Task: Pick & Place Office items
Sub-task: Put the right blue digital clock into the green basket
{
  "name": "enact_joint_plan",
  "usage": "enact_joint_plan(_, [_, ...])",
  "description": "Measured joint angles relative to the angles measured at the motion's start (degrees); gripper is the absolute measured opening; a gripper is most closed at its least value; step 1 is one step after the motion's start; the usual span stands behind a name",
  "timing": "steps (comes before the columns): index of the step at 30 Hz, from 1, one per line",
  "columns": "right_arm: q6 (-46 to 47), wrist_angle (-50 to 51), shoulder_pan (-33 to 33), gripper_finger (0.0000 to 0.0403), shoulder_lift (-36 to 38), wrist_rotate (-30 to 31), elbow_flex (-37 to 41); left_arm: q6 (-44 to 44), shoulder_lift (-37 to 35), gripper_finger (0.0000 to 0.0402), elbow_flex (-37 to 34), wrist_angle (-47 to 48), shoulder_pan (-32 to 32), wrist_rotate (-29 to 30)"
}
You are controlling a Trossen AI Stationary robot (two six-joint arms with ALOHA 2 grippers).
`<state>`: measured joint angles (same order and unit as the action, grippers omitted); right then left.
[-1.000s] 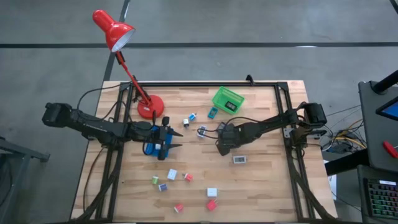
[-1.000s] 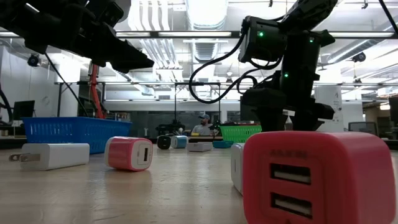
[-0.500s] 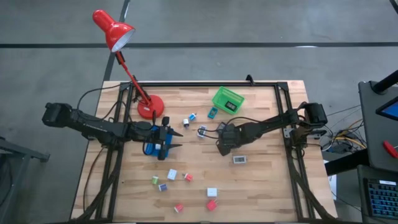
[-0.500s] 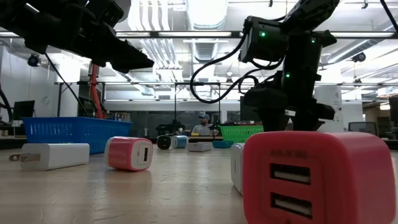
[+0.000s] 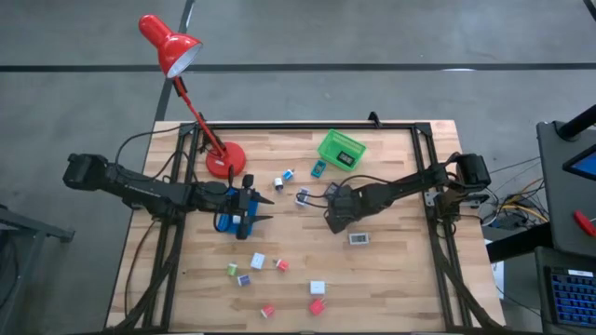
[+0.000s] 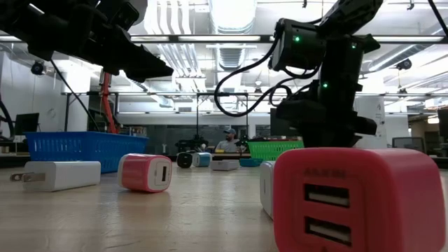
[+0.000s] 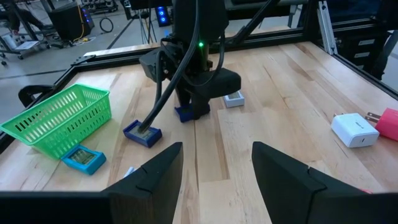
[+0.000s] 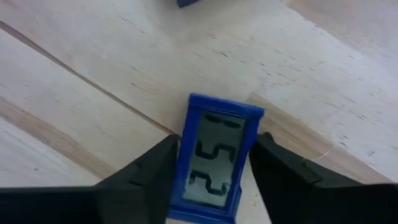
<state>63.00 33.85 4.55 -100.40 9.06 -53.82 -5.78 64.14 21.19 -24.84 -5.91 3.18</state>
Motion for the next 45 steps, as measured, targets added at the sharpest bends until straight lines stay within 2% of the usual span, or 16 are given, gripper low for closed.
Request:
enact_joint_plan(3, [-0.8,0.1,0.2,0.0143,0.0,0.0,0.0,0.0,0.0,0.0195,0.0,0.0,0.0,0.0])
enact_joint_plan(31, [-9.4,-1.6,1.9,0.0143,-0.1,3.3,0.5,0.0,0.0,0.0195,-0.1,0.0,0.0,0.0])
enact_joint_plan(37, [-10.8,-3.2,3.5,0.0133,-0.2,9.9,0.6,0.0,0.0,0.0195,-1.2,-0.8,0.0,0.0])
enact_joint_plan(45, [-13.4,-12.7,7.0,0.0126,-0.4,21.5,0.9,-0.9,0.0,0.0195,-1.8,-2.6,0.0,0.0])
